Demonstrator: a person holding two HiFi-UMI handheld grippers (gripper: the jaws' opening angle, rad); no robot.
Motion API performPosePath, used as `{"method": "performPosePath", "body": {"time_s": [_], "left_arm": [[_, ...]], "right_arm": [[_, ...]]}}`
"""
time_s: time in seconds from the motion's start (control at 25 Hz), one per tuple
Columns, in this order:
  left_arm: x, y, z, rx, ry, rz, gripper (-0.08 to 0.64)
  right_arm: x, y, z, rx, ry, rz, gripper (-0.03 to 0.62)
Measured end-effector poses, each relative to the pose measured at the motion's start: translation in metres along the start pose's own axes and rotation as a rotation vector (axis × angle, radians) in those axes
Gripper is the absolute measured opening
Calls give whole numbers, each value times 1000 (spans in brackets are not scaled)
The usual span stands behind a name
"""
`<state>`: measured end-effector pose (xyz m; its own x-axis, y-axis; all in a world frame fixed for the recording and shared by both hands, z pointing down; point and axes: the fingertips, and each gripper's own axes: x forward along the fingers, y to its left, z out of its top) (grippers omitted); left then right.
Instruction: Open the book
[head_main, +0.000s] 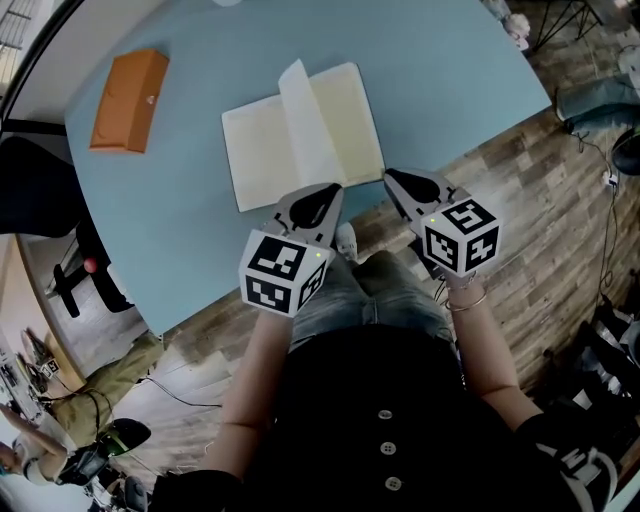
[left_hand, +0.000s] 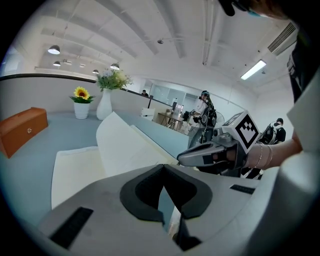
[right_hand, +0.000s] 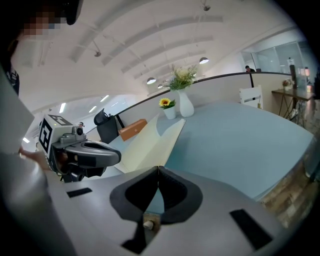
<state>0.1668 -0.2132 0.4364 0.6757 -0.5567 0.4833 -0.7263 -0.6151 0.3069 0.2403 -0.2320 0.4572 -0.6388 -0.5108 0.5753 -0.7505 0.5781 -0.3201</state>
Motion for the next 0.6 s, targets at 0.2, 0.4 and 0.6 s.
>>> {"method": "performPosePath", "body": {"time_s": [0.2,0.4,0.6], "left_arm": [[6,-1,-9,-10,20,-6,12],[15,-4,-14,-2,43,-18,12],[22,-5,-17,-9,59,-20,12]], "right_arm": [[4,-10,-12,7,16,-21,5],[10,-20,-26,21,36,-43,5],[17,-29,-38,37,65,-53,3]]}}
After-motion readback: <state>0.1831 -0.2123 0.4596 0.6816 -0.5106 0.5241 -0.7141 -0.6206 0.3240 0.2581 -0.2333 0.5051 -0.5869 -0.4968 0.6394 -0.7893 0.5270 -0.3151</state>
